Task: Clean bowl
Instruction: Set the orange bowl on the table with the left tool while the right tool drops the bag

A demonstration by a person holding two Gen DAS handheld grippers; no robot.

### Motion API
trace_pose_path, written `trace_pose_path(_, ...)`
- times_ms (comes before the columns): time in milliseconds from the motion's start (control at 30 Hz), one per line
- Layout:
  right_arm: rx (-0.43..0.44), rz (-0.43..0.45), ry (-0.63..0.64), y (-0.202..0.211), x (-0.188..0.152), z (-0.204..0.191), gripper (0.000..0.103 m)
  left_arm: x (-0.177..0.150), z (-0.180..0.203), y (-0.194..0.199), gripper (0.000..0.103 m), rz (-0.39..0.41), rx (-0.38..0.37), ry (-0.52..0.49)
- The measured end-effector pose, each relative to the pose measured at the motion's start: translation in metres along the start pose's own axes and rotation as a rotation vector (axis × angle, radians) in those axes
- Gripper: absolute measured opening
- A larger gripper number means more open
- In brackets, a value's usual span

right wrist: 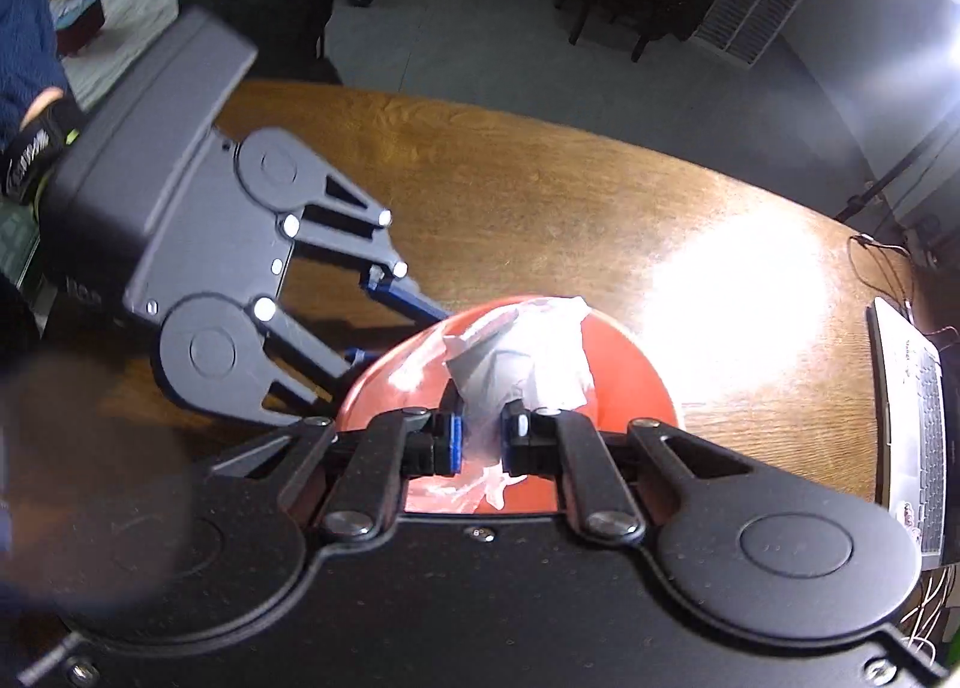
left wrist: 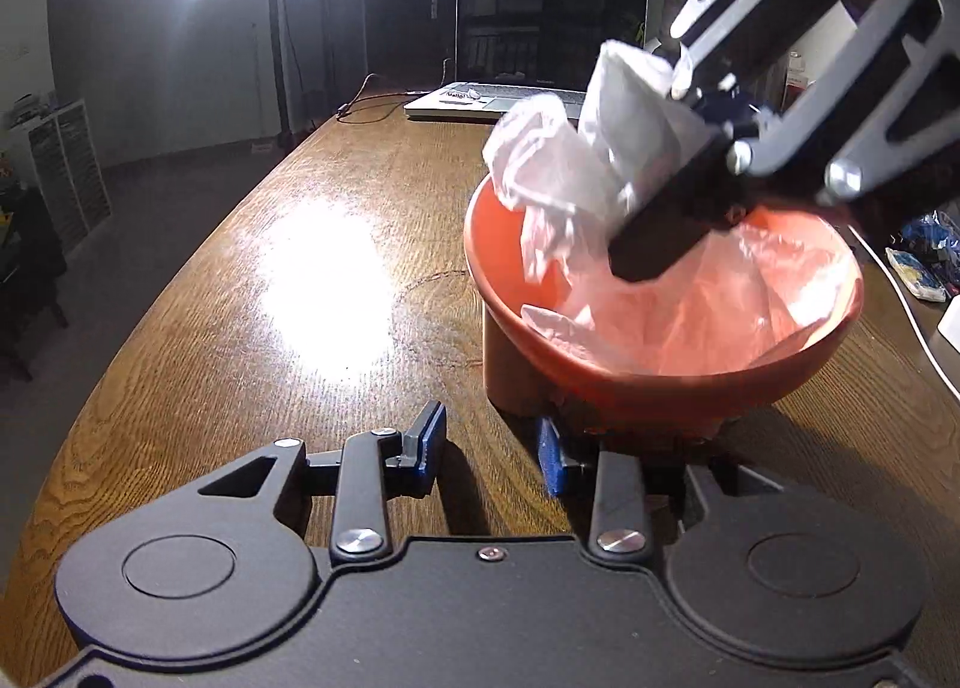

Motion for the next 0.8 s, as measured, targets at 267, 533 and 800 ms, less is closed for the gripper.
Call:
trace_pose_path(267, -0.215, 0.05, -0.29, 0.027, -0.029, 0.11, 0.013, -0.017, 0.004, 0.029, 0.035, -0.009, -0.018, 0.037)
trace_pose_path(533, -0.158, -0.145, -0.536, -0.06, -0.132, 0.149, 0.013, -0.026, 0.016, 0.027, 0.039, -0.033, -0.009, 0.009)
trace_pose_path(800, -0.162, -0.223, -0.588, -0.077, -0.163, 0.166, 0.071, -0.031, 0.009, 0.022, 0.09, -0.023, 0.054, 0.039)
Point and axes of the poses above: each gripper's, at about its wrist camera, not at the fingertips, and y roughly against the way its jaws point, z to its right, x to its top, the point moved 7 cm from there along -y, roughly the way its jaws point, and after that the axes turned 2 degrees about -x, right-handed, at the moved point
